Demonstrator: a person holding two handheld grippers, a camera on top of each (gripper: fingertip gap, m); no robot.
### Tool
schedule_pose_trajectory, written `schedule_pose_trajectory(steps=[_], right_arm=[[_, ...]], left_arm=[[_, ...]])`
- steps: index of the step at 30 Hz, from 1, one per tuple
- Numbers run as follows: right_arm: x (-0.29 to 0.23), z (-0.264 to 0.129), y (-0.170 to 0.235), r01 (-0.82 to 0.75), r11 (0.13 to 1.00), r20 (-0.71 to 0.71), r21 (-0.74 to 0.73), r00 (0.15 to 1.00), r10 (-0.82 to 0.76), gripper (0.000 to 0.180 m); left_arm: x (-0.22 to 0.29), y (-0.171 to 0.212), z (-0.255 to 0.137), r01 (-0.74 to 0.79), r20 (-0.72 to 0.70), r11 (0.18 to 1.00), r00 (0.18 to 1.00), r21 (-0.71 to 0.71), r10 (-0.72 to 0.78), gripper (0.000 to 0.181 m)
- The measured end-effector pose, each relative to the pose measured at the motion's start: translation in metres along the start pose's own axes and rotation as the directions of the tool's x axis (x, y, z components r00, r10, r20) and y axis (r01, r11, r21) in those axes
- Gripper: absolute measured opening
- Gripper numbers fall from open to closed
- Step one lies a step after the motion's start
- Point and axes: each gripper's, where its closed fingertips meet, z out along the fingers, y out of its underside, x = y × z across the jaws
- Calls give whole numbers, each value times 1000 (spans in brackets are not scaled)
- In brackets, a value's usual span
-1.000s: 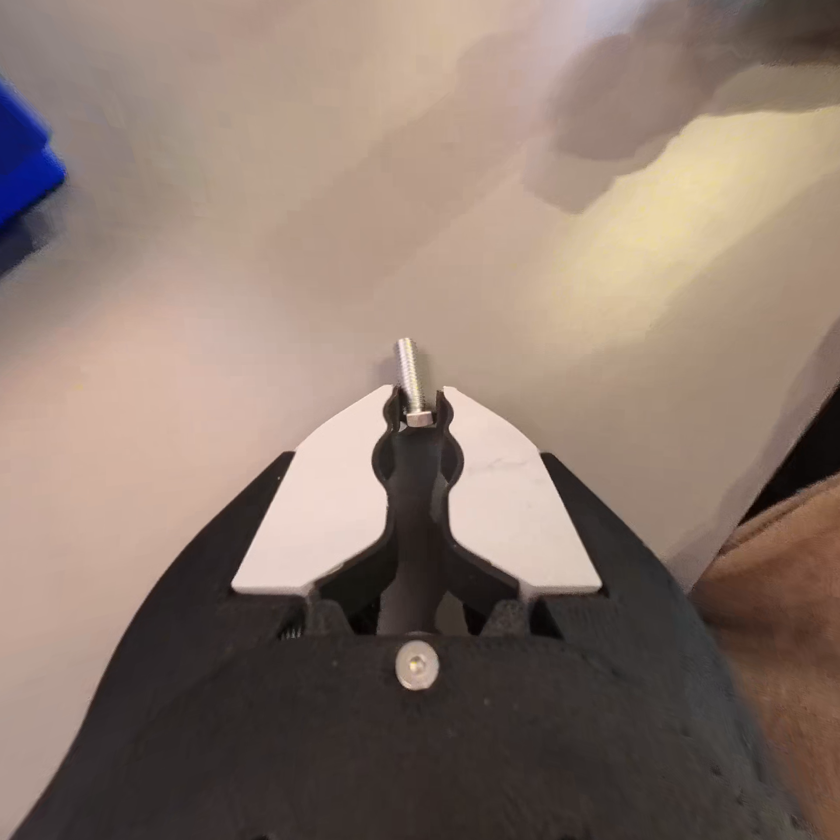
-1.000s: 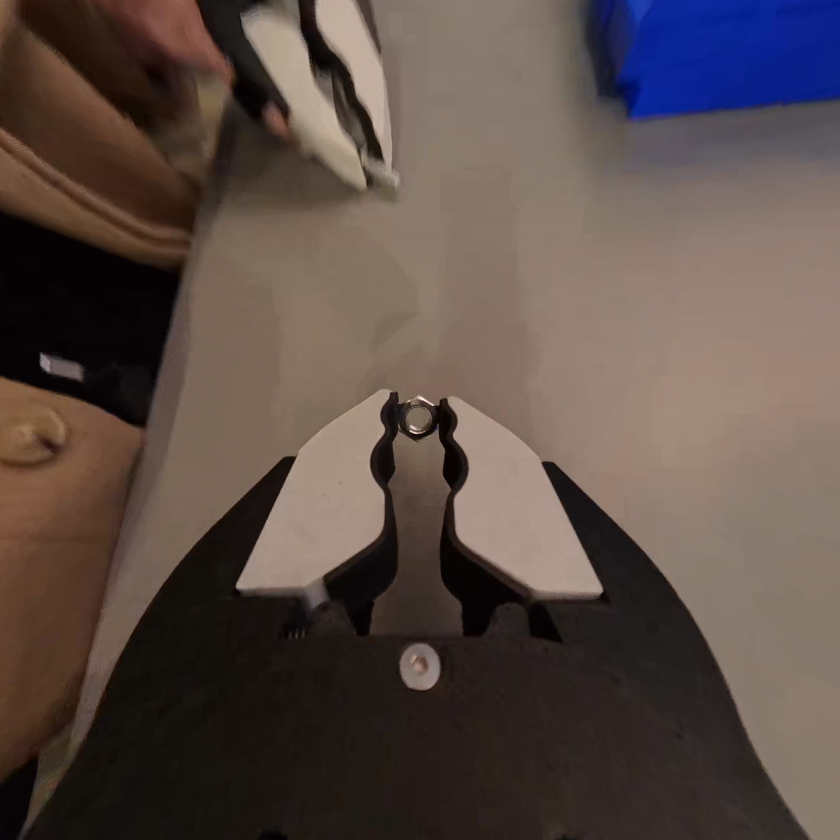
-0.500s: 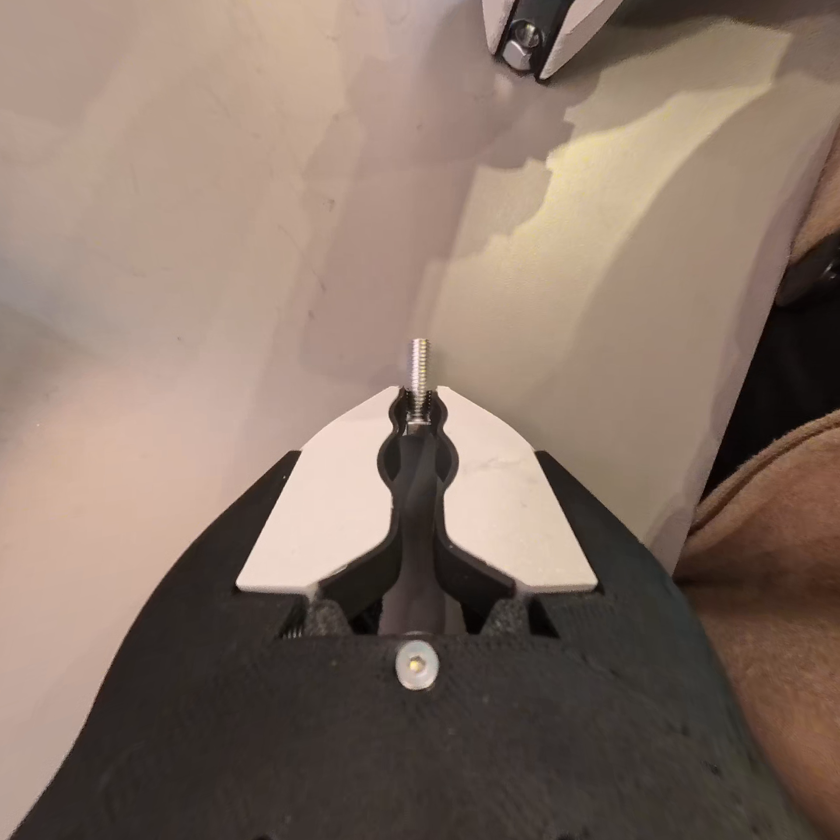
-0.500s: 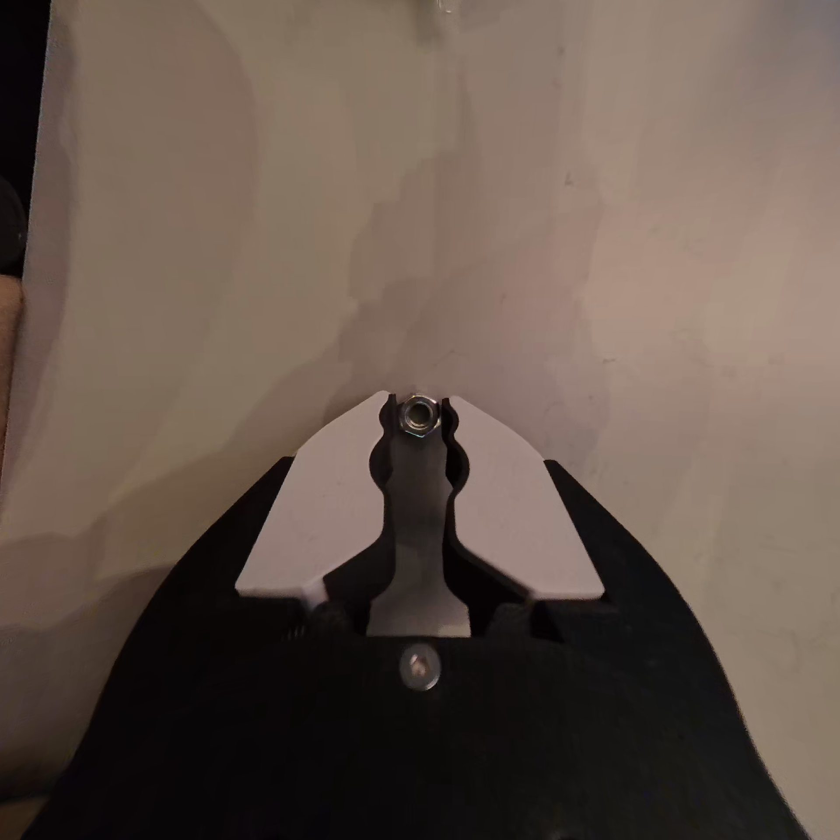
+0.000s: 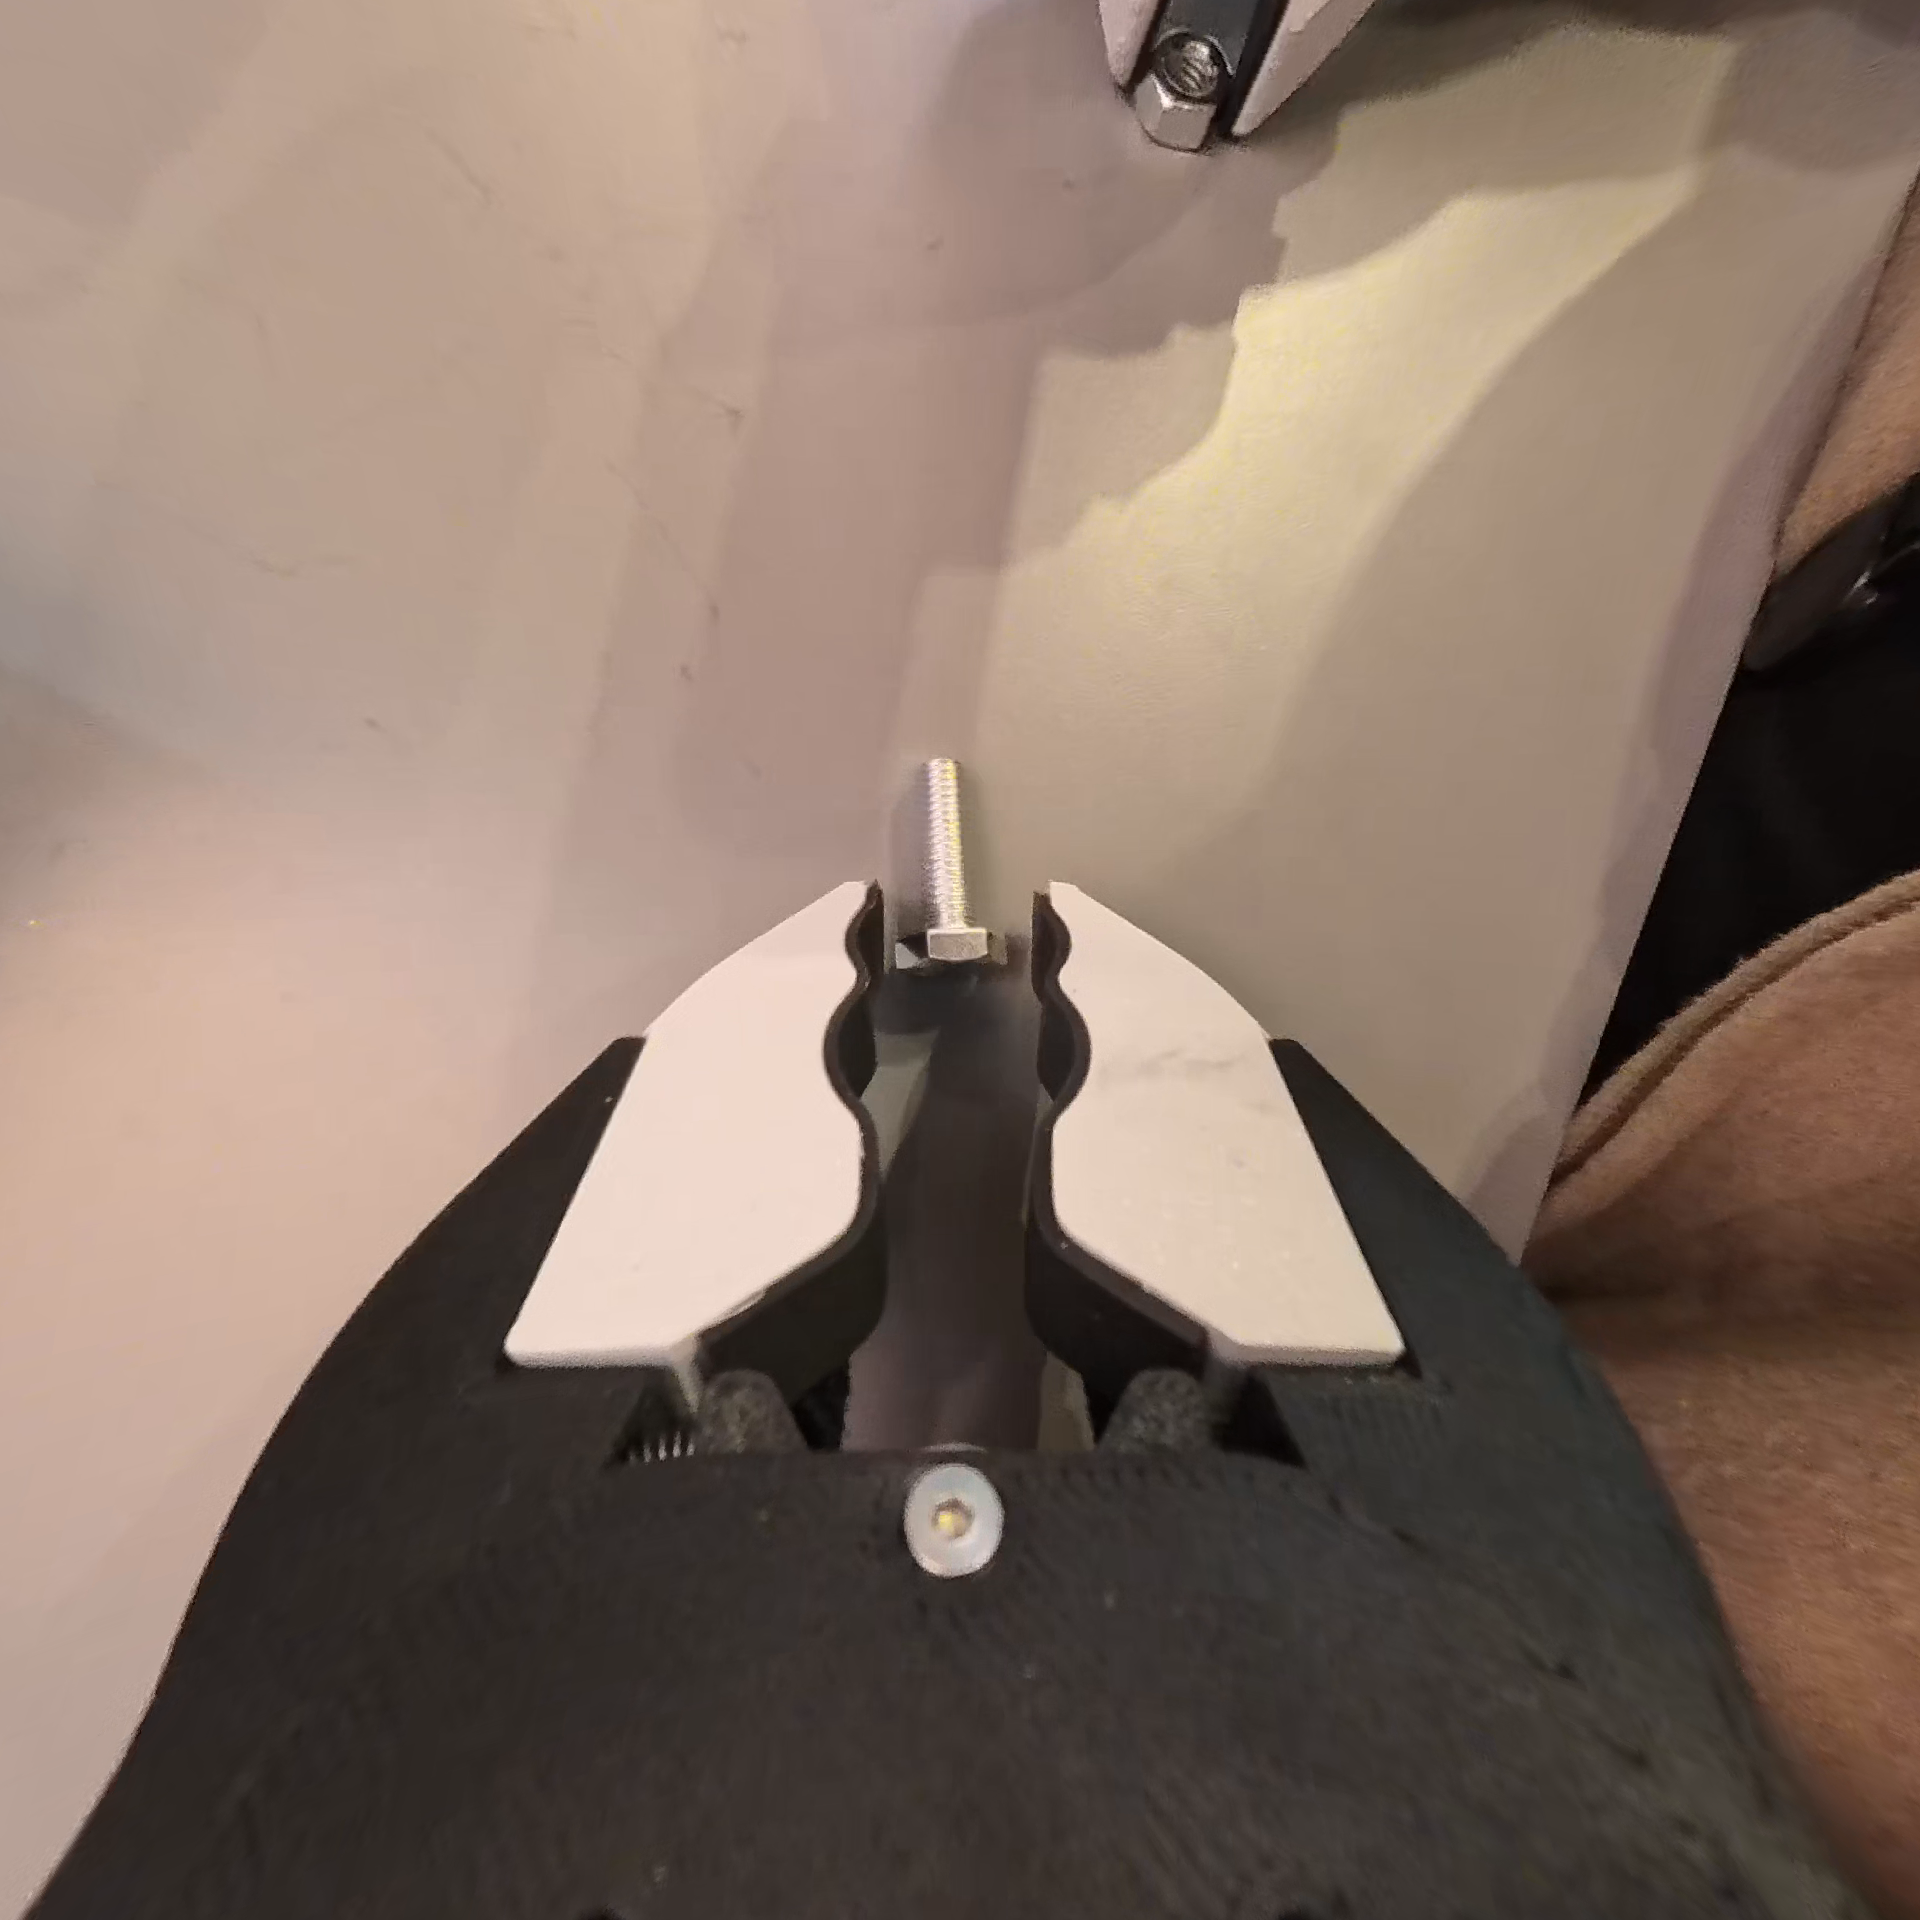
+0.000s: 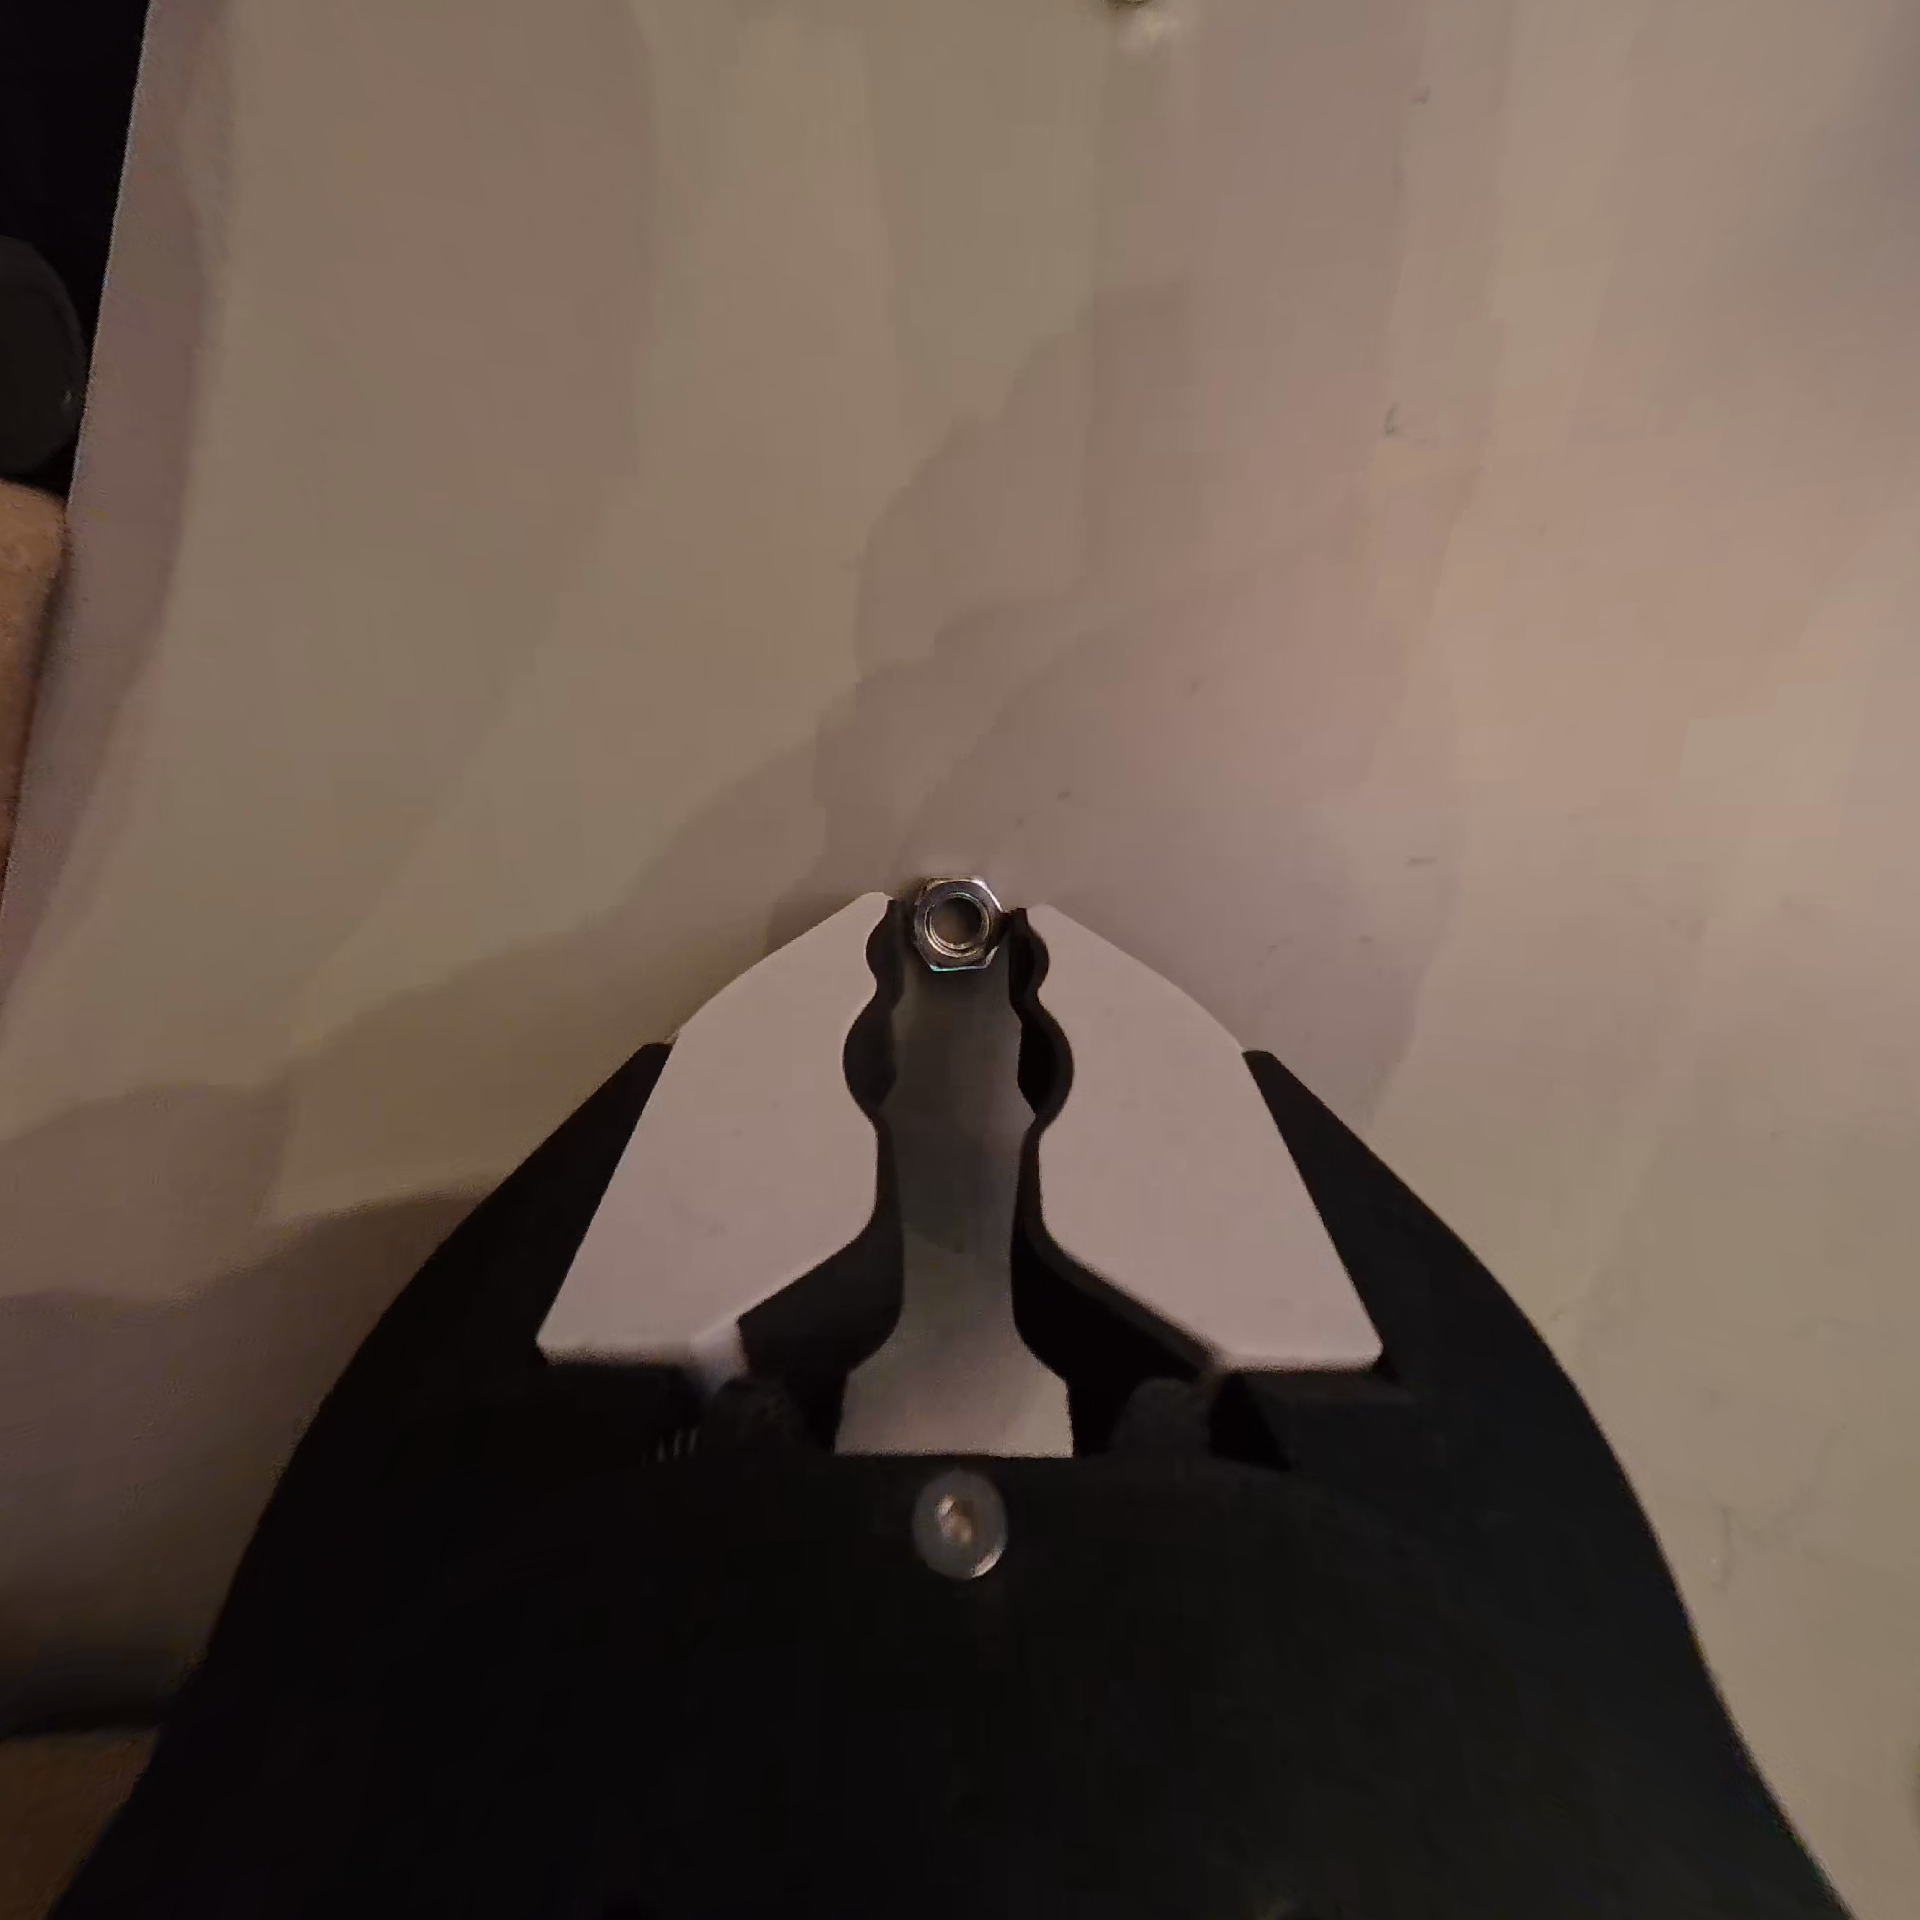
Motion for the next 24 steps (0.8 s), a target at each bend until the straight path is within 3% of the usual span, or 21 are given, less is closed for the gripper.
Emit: schedule_pose_trajectory(steps=[1,7,18,24], right_arm=[[0,0,0,7,1000,8,5,1000,-8,19],[-1,0,-1,-31,999,5,30,1000,31,19],[0,3,-5,-271,961,-84,61,958,275,19],[1,3,-6,-289,954,-98,83,950,297,19]], left_arm=[[0,0,0,-5,-1,1000,1000,-4,5,26],[1,0,1,-13,-3,1000,1000,1,13,19],[2,0,0,9,-4,1000,1000,4,-9,32],[3,2,-1,11,24,1000,1000,-5,-11,19]])
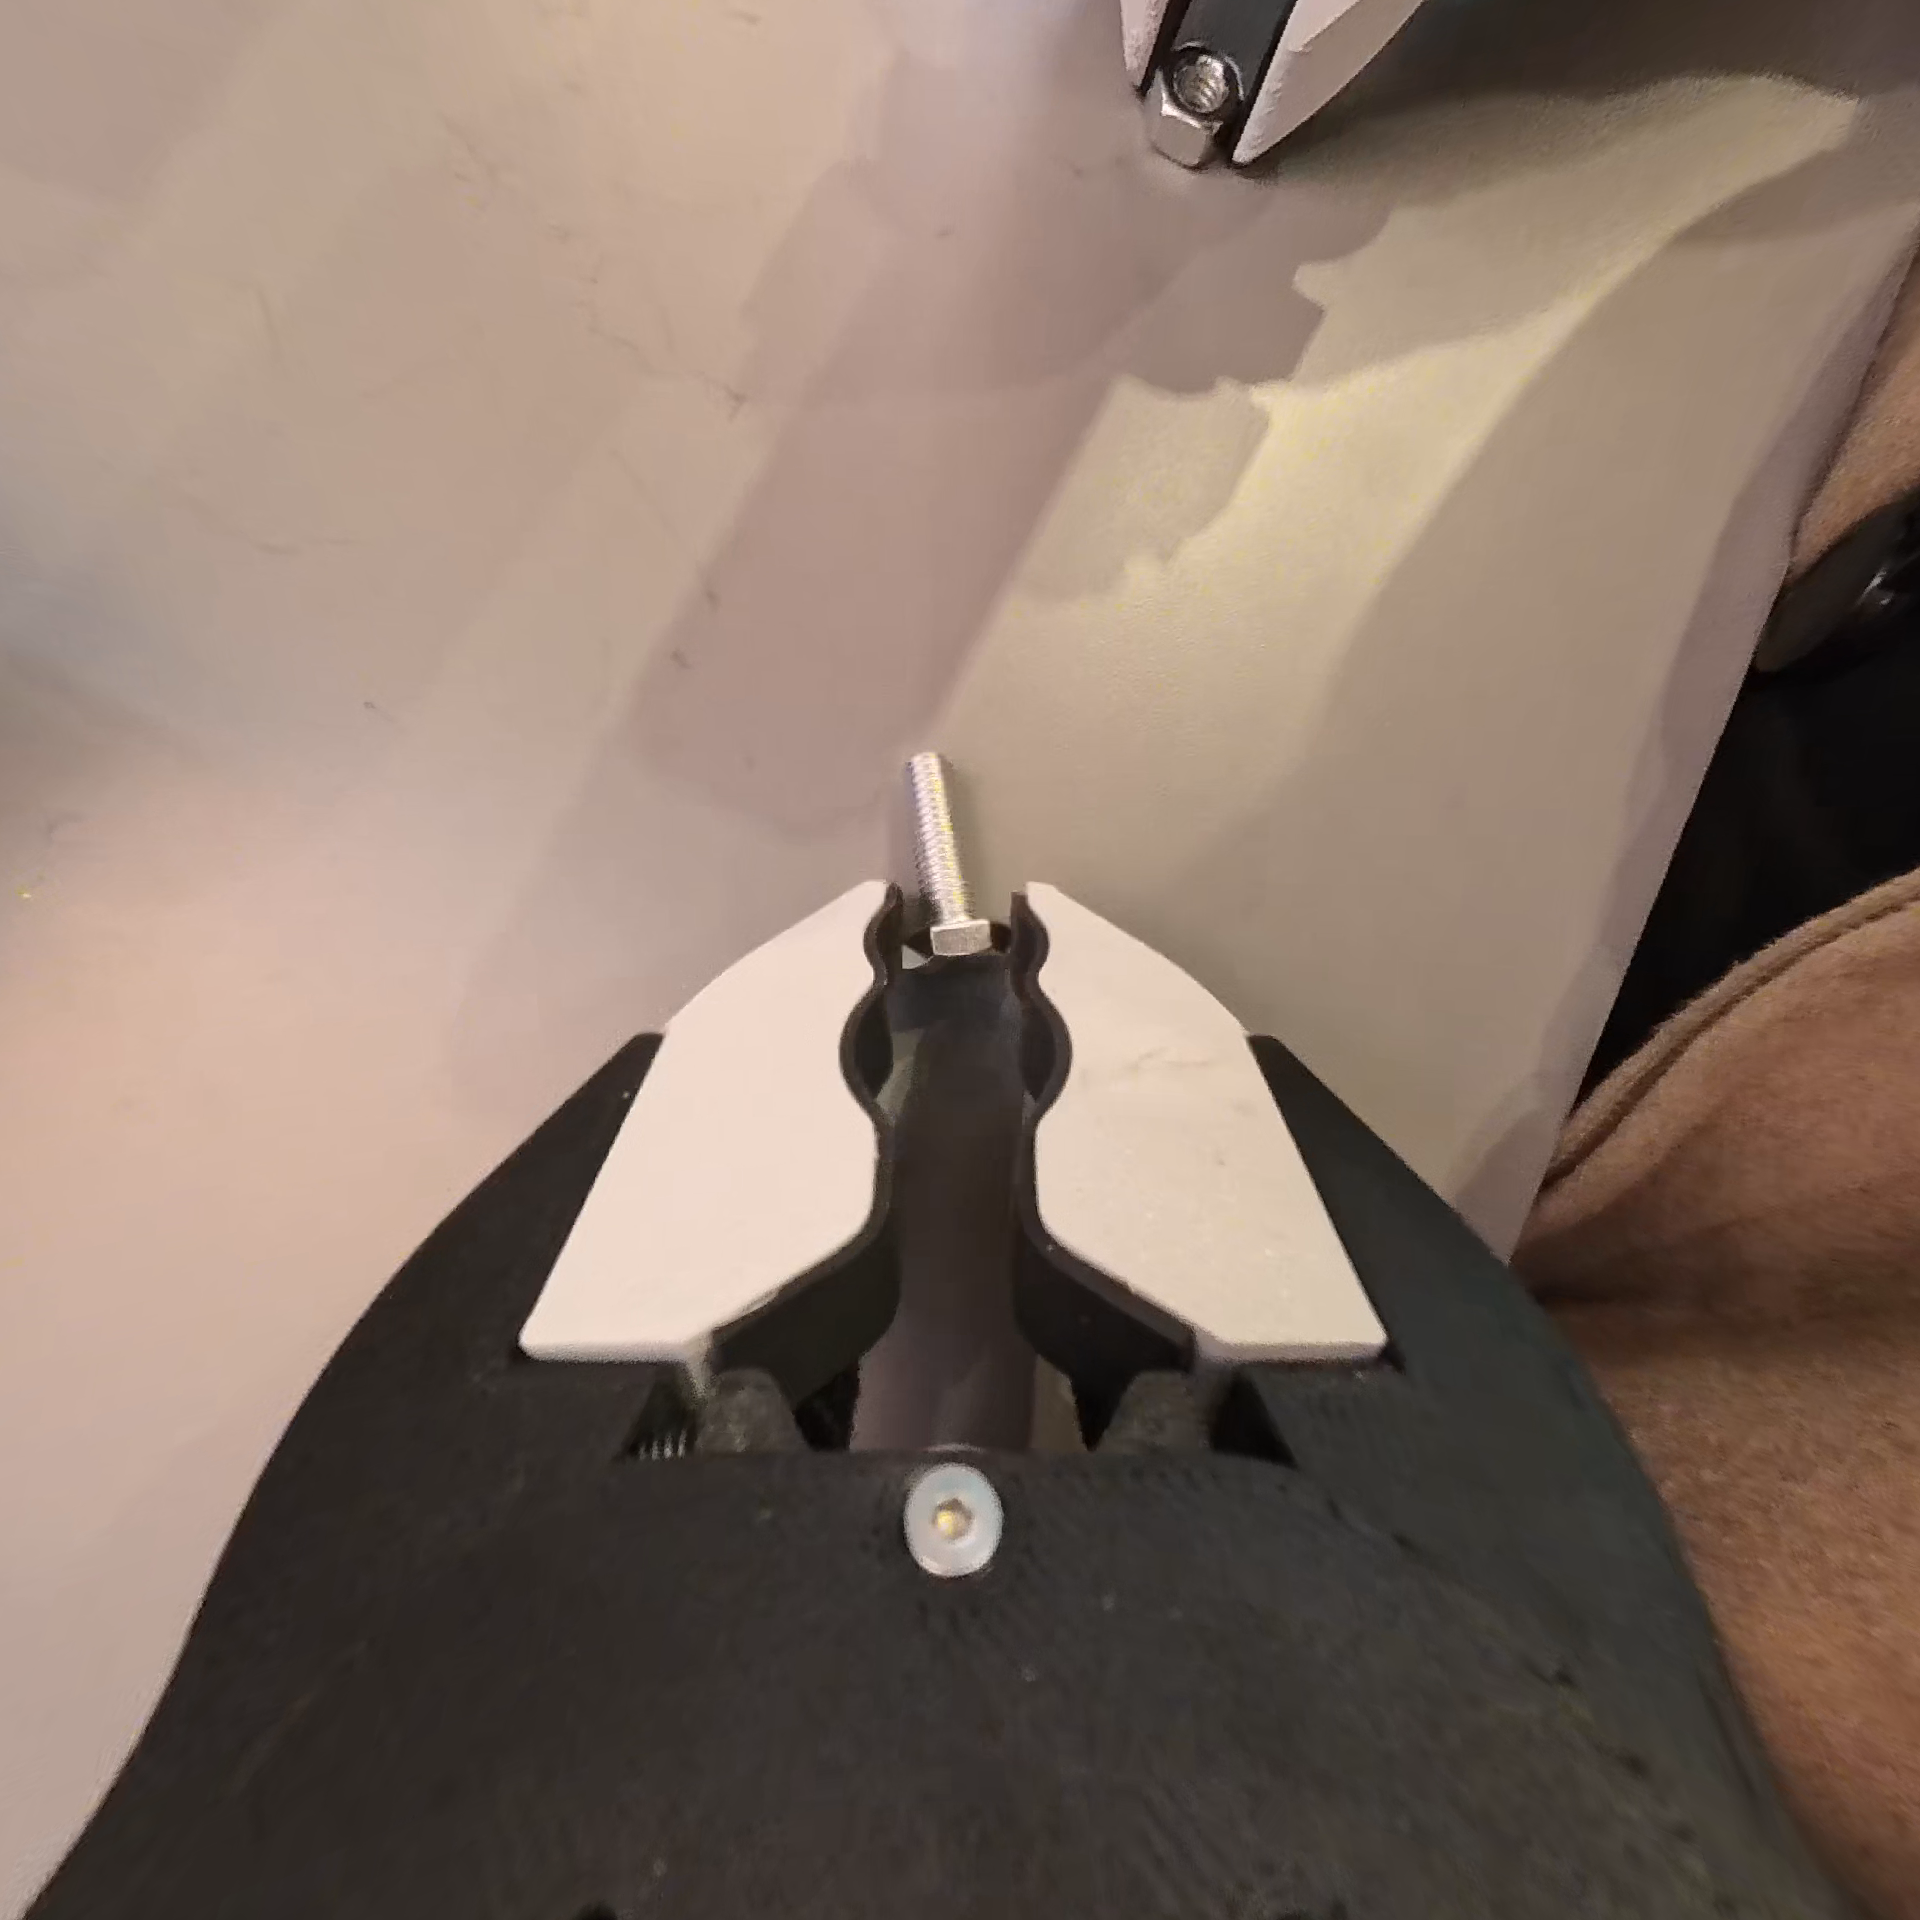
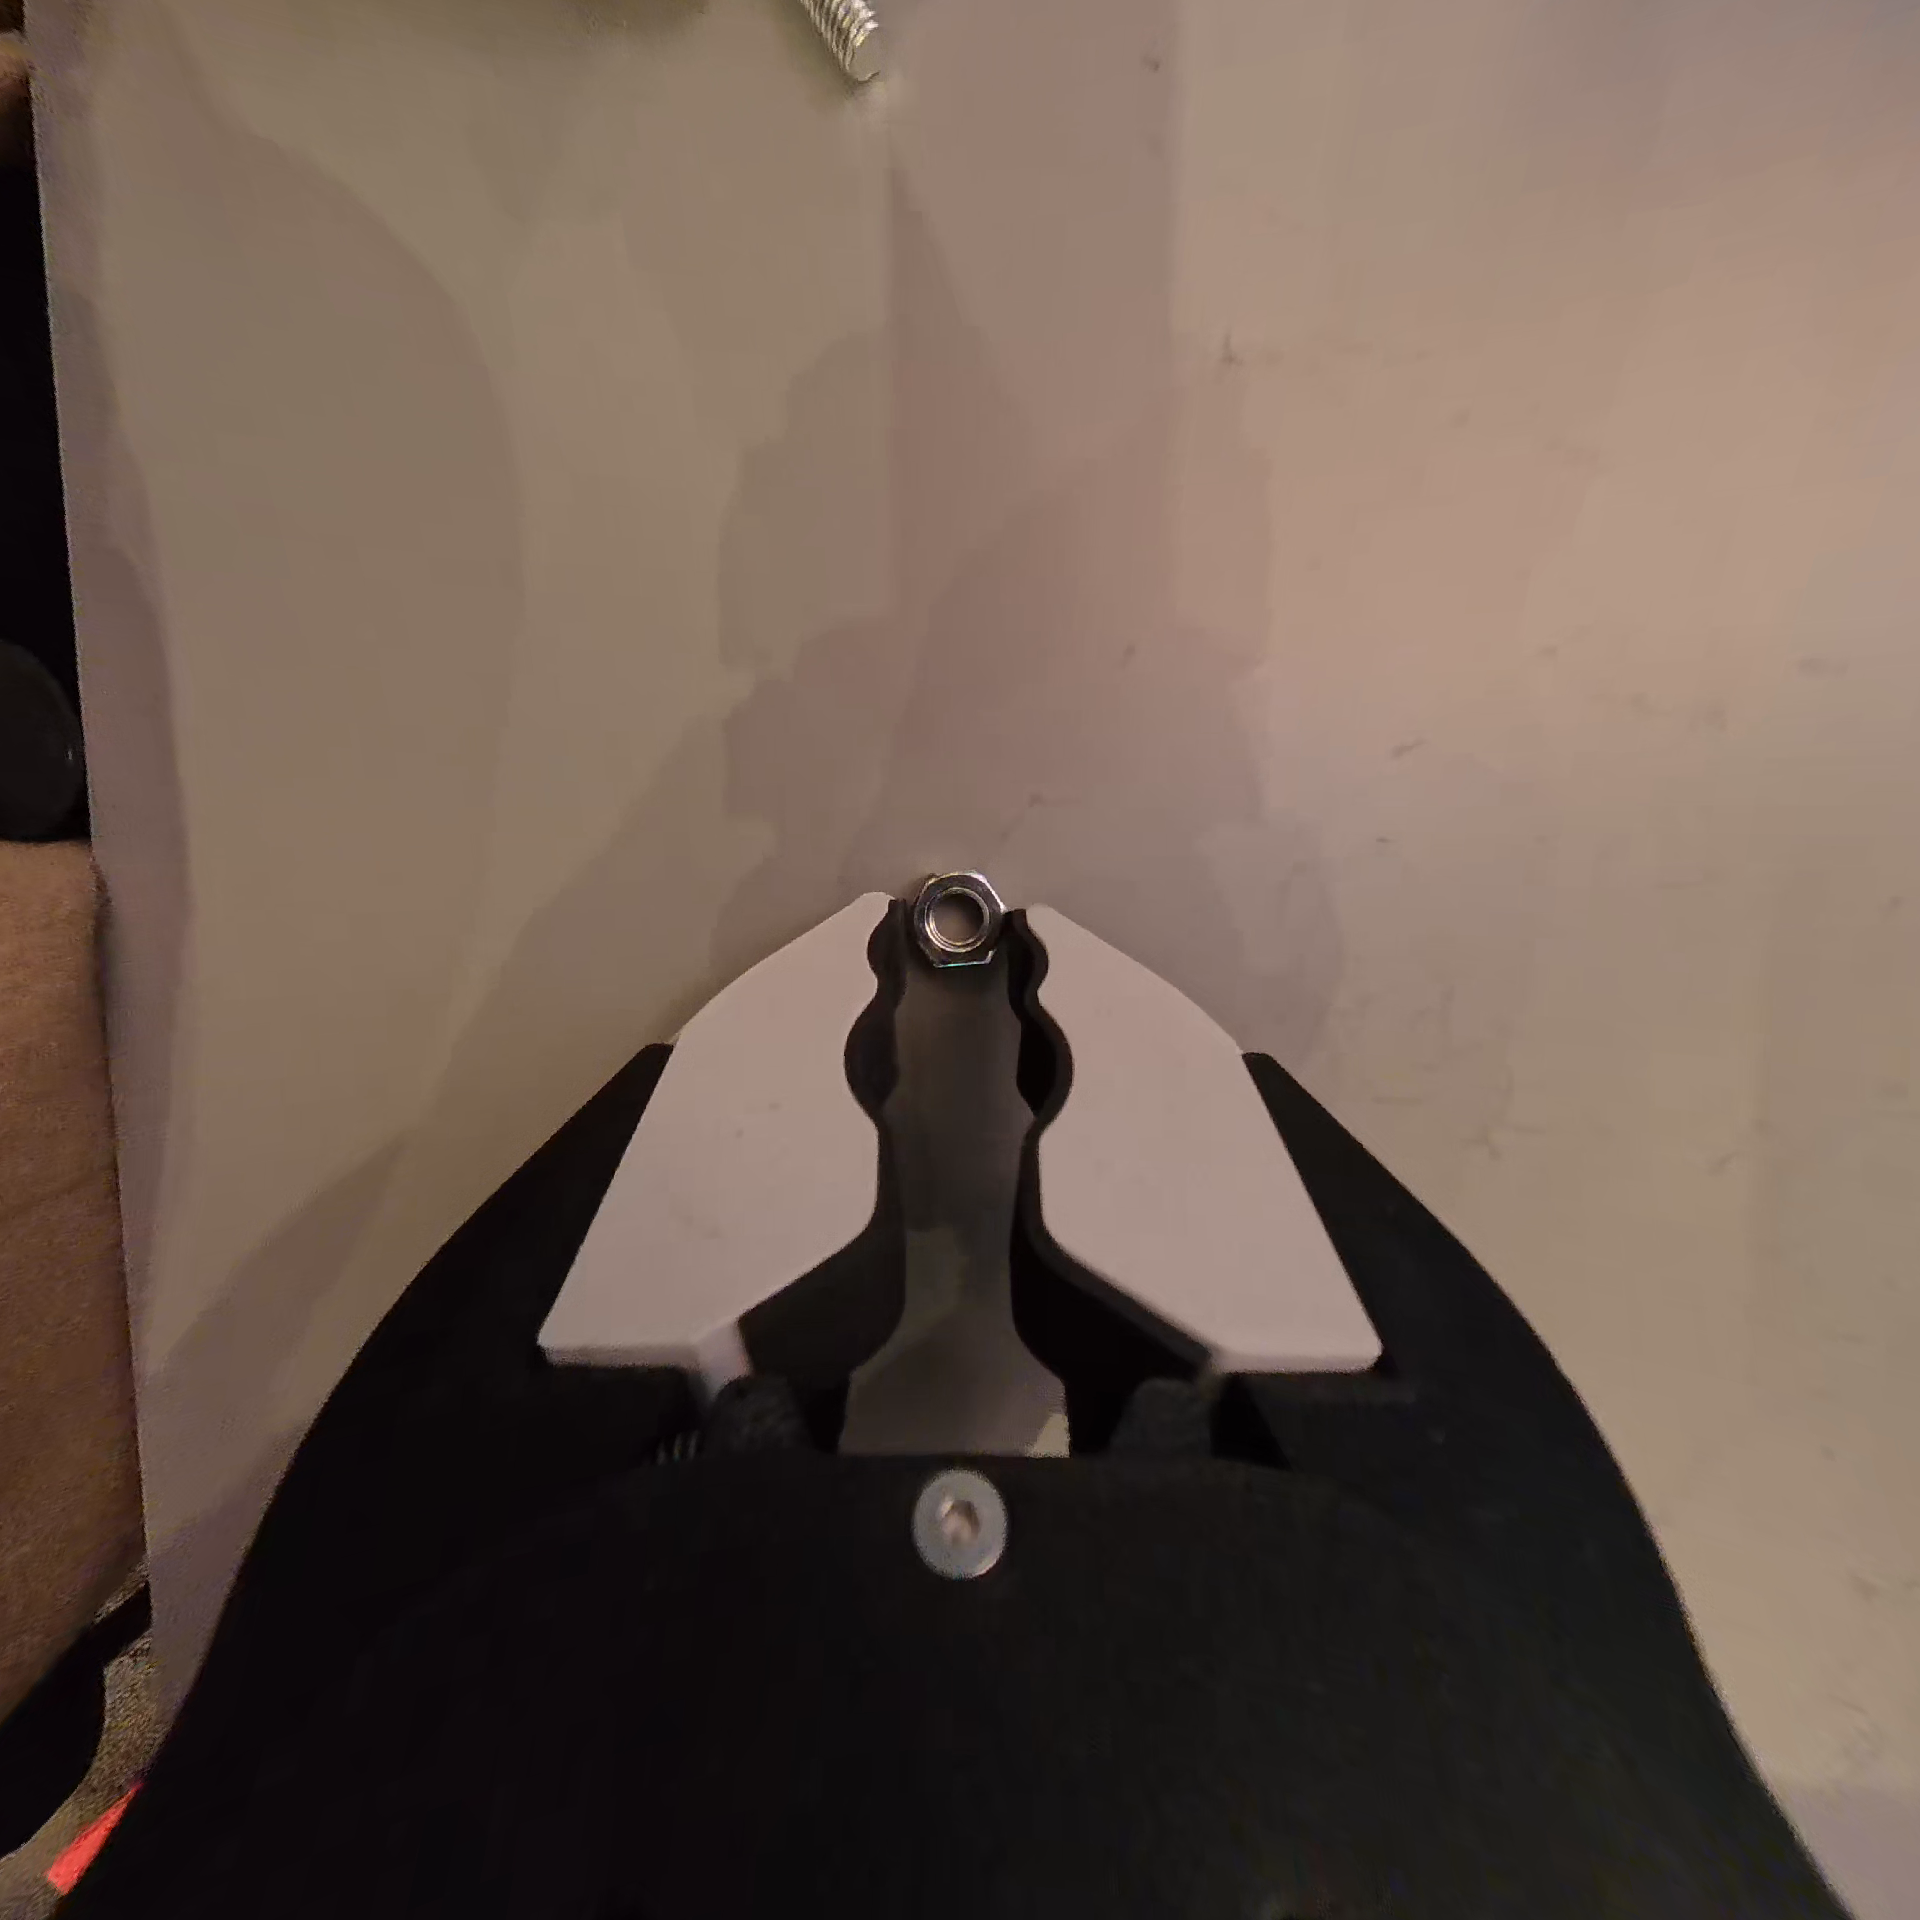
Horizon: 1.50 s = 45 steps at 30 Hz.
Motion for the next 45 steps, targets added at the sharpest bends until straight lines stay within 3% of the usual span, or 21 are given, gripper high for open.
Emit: schedule_pose_trajectory(steps=[4,10,14,23,25,31,35,40,45], right_arm=[[0,0,0,7,1000,-2,4,1000,-7,19],[0,0,0,4,1000,0,24,1000,-4,19],[-1,0,0,7,1000,0,27,1000,-7,19],[-1,1,-2,22,998,-4,65,1000,-22,19],[0,1,-2,17,995,2,96,1000,-18,19],[0,-20,-24,54,960,4,274,998,-57,18],[-7,-60,-63,93,862,39,497,991,-129,18],[-27,-99,-105,145,736,94,661,958,-272,18],[-43,-104,-123,191,677,120,710,916,-384,18]], left_arm=[[2,1,0,11,1,1000,1000,2,-11,19],[2,4,-3,36,28,999,999,5,-36,35],[3,5,-3,42,42,999,998,6,-43,20],[3,2,-2,44,63,997,997,69,-48,19],[4,-6,-5,52,36,989,998,140,-58,19],[13,-37,-18,75,-106,934,994,350,-40,19],[32,-66,-30,126,-282,861,959,493,21,19],[55,-88,-44,236,-499,788,860,568,103,19],[69,-100,-60,312,-611,725,770,614,185,19]])
